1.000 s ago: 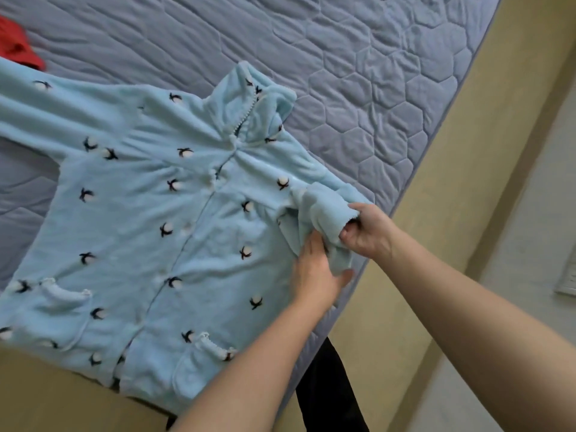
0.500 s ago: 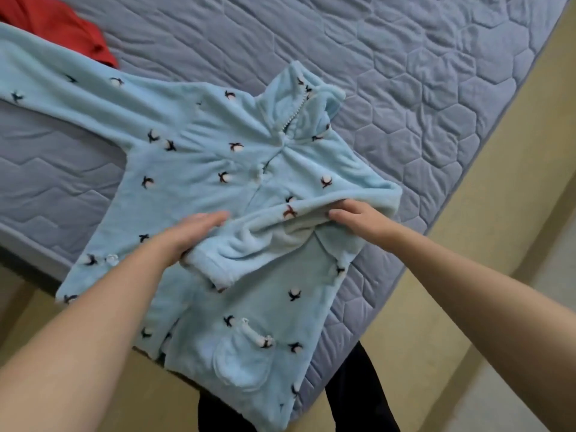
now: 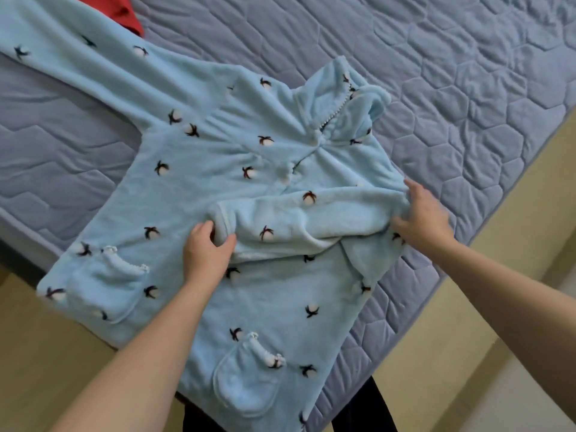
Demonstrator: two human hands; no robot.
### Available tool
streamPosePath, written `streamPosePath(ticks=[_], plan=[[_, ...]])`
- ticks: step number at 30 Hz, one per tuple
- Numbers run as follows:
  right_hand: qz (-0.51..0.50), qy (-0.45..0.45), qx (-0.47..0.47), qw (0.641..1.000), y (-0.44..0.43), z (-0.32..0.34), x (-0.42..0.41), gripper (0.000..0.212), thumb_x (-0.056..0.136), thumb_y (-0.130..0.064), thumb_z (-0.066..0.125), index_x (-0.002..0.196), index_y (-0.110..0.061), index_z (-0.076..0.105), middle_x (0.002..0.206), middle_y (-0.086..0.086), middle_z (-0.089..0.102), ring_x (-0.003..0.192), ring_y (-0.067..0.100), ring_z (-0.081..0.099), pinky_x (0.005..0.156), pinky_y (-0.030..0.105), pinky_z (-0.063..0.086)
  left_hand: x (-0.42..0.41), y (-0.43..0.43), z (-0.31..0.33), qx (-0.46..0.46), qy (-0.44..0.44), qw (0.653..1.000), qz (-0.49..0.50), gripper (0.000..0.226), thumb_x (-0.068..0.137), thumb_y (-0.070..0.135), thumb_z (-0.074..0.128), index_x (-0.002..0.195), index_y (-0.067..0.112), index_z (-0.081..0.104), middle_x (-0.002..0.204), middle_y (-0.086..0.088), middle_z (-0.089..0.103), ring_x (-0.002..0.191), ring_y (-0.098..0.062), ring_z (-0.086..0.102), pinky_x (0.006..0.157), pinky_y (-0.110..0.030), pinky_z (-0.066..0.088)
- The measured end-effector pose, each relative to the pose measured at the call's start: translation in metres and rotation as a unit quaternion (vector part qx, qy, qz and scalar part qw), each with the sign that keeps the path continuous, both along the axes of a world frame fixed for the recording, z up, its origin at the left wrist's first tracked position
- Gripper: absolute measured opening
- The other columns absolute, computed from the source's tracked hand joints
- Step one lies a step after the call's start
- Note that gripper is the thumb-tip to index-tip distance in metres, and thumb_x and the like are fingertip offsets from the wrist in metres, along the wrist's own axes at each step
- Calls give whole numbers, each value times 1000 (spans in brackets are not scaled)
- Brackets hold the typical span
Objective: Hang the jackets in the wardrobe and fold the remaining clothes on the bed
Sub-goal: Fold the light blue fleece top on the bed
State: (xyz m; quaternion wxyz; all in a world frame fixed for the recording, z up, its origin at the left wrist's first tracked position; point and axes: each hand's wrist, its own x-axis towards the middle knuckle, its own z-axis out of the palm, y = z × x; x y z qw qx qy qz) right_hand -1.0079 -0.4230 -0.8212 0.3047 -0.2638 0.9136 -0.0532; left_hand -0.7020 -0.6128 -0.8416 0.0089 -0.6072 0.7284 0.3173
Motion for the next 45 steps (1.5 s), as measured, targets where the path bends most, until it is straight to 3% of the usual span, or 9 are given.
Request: streamPosePath(ticks=[3,6,13,19,28,34,39,43,45], plan=[[134,-171,174,960,2,7,-36,48,77,-45,72,116,-24,54,104,-4,57,89,15,52,78,29,40,-5,-16,10,-68,97,992,46,19,79,18,70,87,10,54,86,-4,57,76,-23,52,65,-26,33],[324,-119,325,880,-4,13,-51,32,71,-51,71,85,-30,54,83,-11,58,77,11,50,79,32,34,-1,-28,23,-60,113,992,14,14,83,17,67,90,11,56,84,-5,59,74,-20,51,65,-26,34],[395,-167,432,793,-40,40,-60,45,76,-39,72,115,-28,54,104,-7,56,91,12,53,86,31,39,46,-63,60,220,59,970,-84,10,92,20,59,89,26,67,82,8,67,74,-7,60,60,-16,45],[352,76,298,884,-71,17,-49,35,87,-25,48,122,-20,46,127,7,45,119,29,42,99,50,30,82,-95,34,182,-108,974,-83,40,85,23,69,116,1,58,118,-19,54,109,-33,52,96,-42,41],[270,26,174,947,-48,-18,-37,16,86,-37,53,93,-22,54,91,-2,55,88,22,50,80,37,33,75,-89,2,49,-9,995,85,20,92,24,55,95,4,55,86,-9,58,81,-24,52,71,-33,37],[266,0,217,939,-51,-29,-37,16,81,-39,57,89,-28,48,82,-5,52,82,21,47,75,35,28,75,-100,9,148,167,956,190,5,89,18,63,88,13,62,84,4,58,85,-14,53,74,-24,43],[225,-13,203,953,-50,-26,-29,19,81,-35,60,92,-27,47,83,-6,46,83,20,42,75,34,32,66,-98,7,362,225,861,279,10,90,19,61,98,14,65,93,-2,69,82,-13,65,74,-25,53],[228,-32,193,954,-54,-19,-26,19,83,-34,61,92,-20,51,83,-5,48,84,19,45,79,36,34,81,-107,6,115,95,963,223,13,83,10,67,95,13,63,85,-3,63,79,-16,59,68,-22,49],[229,-31,179,956,-56,-17,-25,20,85,-35,59,90,-17,52,77,-8,48,81,18,46,76,35,30,87,-111,5,112,56,974,187,12,82,9,67,92,13,61,89,-6,63,85,-21,58,73,-28,45]])
